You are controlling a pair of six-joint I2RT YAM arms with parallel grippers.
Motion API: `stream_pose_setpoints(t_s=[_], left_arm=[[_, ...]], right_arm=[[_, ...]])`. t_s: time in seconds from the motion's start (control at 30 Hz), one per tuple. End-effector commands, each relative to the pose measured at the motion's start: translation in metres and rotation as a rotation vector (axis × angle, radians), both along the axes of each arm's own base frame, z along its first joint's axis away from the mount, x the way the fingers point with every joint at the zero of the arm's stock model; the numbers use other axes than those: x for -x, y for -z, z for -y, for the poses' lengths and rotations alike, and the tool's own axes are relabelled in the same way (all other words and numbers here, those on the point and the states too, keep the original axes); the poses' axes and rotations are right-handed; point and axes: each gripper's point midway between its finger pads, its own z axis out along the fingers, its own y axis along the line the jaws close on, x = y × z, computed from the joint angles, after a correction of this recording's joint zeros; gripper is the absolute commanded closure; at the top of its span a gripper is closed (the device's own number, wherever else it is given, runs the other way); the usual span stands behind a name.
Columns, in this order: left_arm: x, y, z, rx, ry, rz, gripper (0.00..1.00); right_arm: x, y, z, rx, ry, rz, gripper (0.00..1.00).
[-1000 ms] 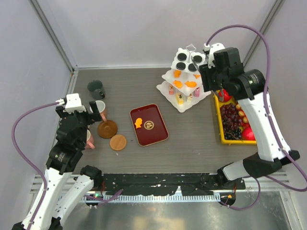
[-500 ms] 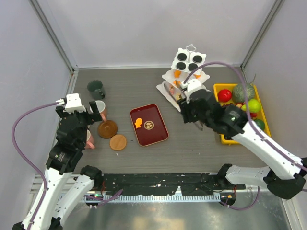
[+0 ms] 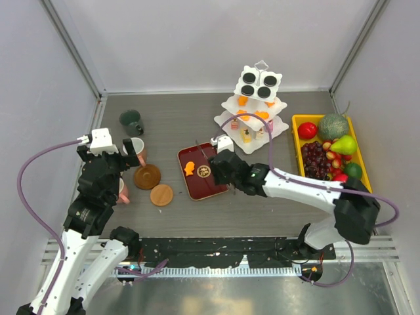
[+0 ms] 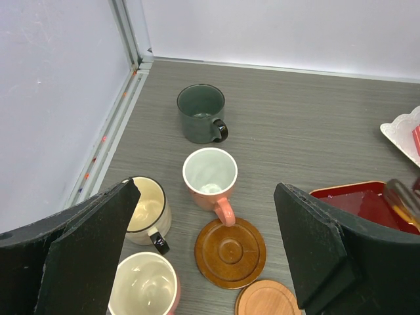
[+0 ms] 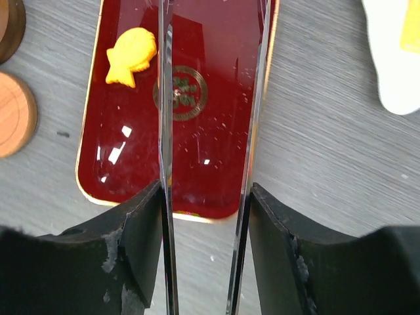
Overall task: Serve the afternoon tea
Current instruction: Place the clamp on the tray.
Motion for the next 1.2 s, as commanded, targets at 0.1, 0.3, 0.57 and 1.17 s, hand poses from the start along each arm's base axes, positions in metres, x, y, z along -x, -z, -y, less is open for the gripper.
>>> stream_pose_setpoints(t_s=[0.1,0.3,0.57,1.17], left_arm=[[-0.002,-0.014,0.0,0.029,-0.005,0.063,0.03],[-0.001,-0.016,0.0,0.033,-0.003,0.071,0.03],[0.0,-0.015,0.0,0.031,-0.003,0.069,0.03],[0.0,-0.015,0.0,0.03,-0.003,0.069,0.03]], right_arm=[[-0.026,0.021,-0.054,-0.135,0.064,0.05,0.44],[-0.015,0.067,-0.061,-0.094,0.081,-0.038,0.43],[-0.001,0.074,-0.064,-0.078,0.058,-0.079,0.34],[0.02,0.031,-0.008,0.003,0.071,-0.061,0.36]])
